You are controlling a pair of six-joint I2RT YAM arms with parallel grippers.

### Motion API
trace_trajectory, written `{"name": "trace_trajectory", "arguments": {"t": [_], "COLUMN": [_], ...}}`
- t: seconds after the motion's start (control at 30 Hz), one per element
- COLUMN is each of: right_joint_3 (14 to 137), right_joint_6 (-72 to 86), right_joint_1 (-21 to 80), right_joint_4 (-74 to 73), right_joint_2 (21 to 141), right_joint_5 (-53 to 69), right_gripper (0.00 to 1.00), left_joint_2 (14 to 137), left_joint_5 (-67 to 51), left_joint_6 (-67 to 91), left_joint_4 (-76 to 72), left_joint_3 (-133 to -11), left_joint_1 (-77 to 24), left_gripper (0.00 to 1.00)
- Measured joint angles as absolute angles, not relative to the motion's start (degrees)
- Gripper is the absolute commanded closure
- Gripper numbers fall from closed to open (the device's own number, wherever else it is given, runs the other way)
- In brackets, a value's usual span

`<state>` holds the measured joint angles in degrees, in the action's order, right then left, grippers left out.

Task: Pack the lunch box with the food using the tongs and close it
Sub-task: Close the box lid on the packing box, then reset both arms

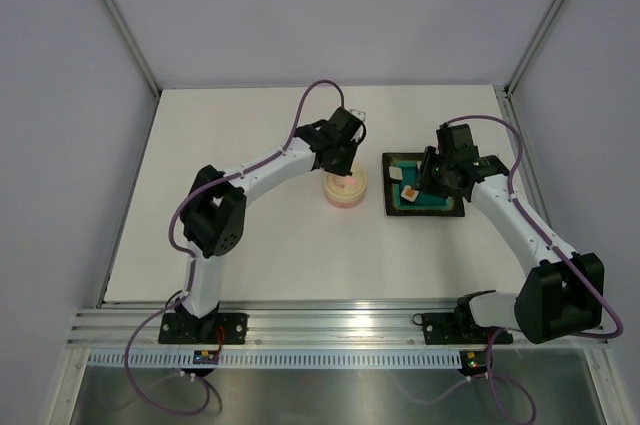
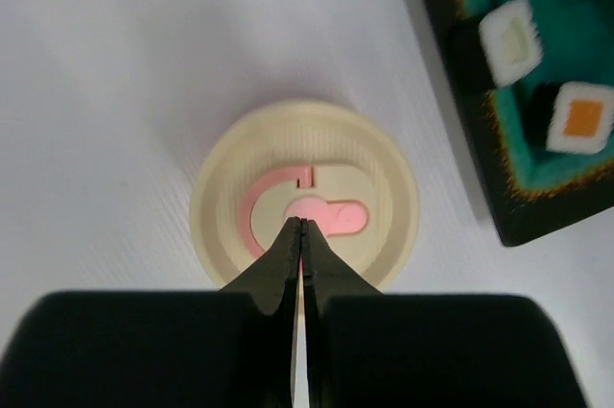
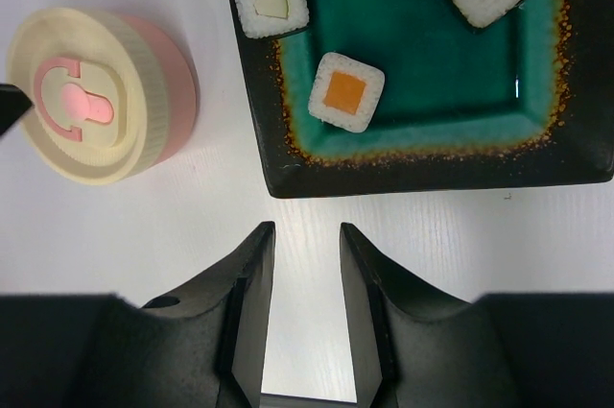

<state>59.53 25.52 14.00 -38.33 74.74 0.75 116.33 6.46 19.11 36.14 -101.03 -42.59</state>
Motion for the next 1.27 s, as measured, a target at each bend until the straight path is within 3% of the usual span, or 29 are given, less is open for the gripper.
{"name": "trace_trajectory", "arguments": {"t": [0.3,0.43,0.57,0.67,0.83,0.97,1.27], "right_joint_3": [59.53,59.55,59.86,62.15,66.48,66.94,65.84], "right_joint_6": [25.58,25.58,26.11,26.30,26.87,26.87,27.33], "right_joint_1": [14.00,14.00,14.00,14.00,14.00,14.00,14.00], "right_joint_4": [-38.37,-38.41,-39.03,-40.97,-42.85,-43.42,-43.59], "right_joint_2": [74.74,74.72,74.24,74.11,72.42,69.78,65.65], "right_joint_5": [0.71,0.34,-1.96,-4.95,-11.62,-15.81,-20.71], "right_gripper": [0.55,0.48,0.05,0.00,0.01,0.01,0.00], "left_joint_2": [118.45,116.46,110.59,103.90,90.85,83.37,77.52], "left_joint_5": [4.69,5.63,7.11,8.86,12.16,15.29,18.33], "left_joint_6": [19.94,19.68,19.20,18.74,18.57,19.09,20.34], "left_joint_4": [36.10,37.74,39.53,40.51,40.25,41.30,42.22], "left_joint_3": [-97.80,-97.80,-97.82,-97.78,-92.16,-85.62,-75.24], "left_joint_1": [-42.74,-42.96,-42.96,-42.98,-43.00,-43.00,-42.35], "left_gripper": [1.00,1.00,0.97,0.79,0.31,0.02,0.01]}}
